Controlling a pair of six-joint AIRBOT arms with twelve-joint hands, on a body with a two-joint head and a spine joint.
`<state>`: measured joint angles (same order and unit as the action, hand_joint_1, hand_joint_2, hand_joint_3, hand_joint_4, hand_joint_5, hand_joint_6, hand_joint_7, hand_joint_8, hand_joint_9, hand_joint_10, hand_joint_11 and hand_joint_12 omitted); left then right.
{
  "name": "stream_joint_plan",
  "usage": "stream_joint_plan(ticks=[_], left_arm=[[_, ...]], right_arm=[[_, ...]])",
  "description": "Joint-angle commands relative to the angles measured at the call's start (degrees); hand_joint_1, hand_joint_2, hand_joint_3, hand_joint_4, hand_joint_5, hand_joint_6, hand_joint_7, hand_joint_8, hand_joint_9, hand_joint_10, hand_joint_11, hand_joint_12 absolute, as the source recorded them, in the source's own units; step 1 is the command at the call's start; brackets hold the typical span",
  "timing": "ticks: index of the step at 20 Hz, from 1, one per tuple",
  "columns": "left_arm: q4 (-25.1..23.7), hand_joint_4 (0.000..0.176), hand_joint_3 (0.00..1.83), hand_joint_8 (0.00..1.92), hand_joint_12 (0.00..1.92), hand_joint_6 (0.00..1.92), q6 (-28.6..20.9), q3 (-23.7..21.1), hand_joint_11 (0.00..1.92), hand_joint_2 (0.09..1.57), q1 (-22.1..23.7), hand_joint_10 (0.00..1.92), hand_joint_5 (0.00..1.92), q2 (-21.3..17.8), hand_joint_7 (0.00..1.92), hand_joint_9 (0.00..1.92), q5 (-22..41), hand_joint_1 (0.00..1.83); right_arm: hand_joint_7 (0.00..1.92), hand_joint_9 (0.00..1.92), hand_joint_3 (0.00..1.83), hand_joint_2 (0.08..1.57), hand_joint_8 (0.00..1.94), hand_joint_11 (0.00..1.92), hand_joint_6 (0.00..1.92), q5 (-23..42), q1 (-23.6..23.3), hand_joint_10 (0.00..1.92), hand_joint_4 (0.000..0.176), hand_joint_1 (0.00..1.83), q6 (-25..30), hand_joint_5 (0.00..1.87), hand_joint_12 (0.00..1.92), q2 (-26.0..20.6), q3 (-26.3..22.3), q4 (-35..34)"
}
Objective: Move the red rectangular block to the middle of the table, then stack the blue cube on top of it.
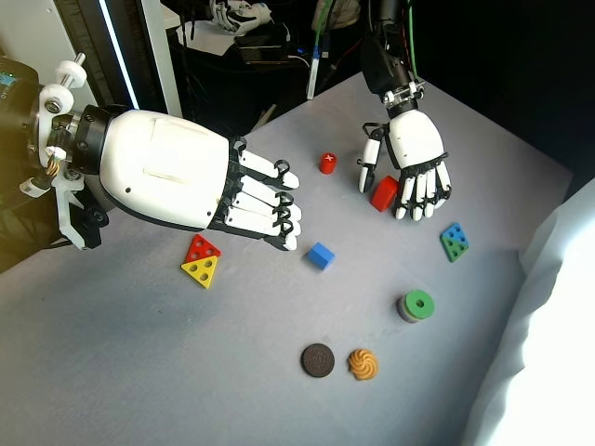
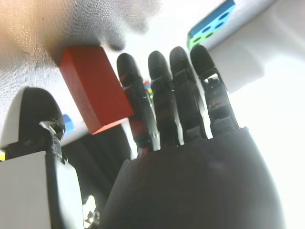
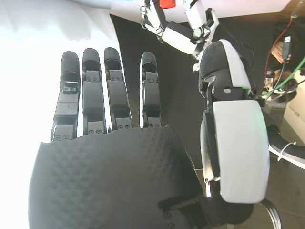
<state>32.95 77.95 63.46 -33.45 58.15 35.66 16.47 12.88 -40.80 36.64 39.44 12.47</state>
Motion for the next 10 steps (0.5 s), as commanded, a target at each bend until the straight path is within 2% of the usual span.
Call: stream_joint_plan(ticks=[1,6,10], left_arm=[[-0.8,0.000,0.01,0.00,1.01,0.02,0.2,0.3,0.00,1.11,0.1,0.01,0.80,-0.2,0.55,0.43,6.0,0.71],[-0.8,0.000,0.01,0.00,1.02,0.00,0.2,0.3,0.00,1.13,0.2,0.00,0.79,-0.2,0.53,0.42,6.1,0.71],[-0.8,0.000,0.00,0.01,1.03,0.03,0.3,0.3,0.06,1.08,0.2,0.01,0.89,-0.1,0.57,0.47,6.1,0.92]], right_arm=[[0.25,0.23,0.00,1.14,0.00,0.00,0.00,6.3,-0.7,0.00,0.000,0.45,0.1,0.27,0.58,-0.6,-0.1,-0.7],[0.25,0.23,0.00,1.14,0.00,0.00,0.00,6.1,-0.7,0.00,0.000,0.44,-0.1,0.27,0.58,-0.6,-0.3,-0.7],[0.24,0.23,0.00,1.14,0.00,0.00,0.00,6.1,-0.7,0.00,0.000,0.43,-0.2,0.26,0.57,-0.6,-0.3,-0.7]])
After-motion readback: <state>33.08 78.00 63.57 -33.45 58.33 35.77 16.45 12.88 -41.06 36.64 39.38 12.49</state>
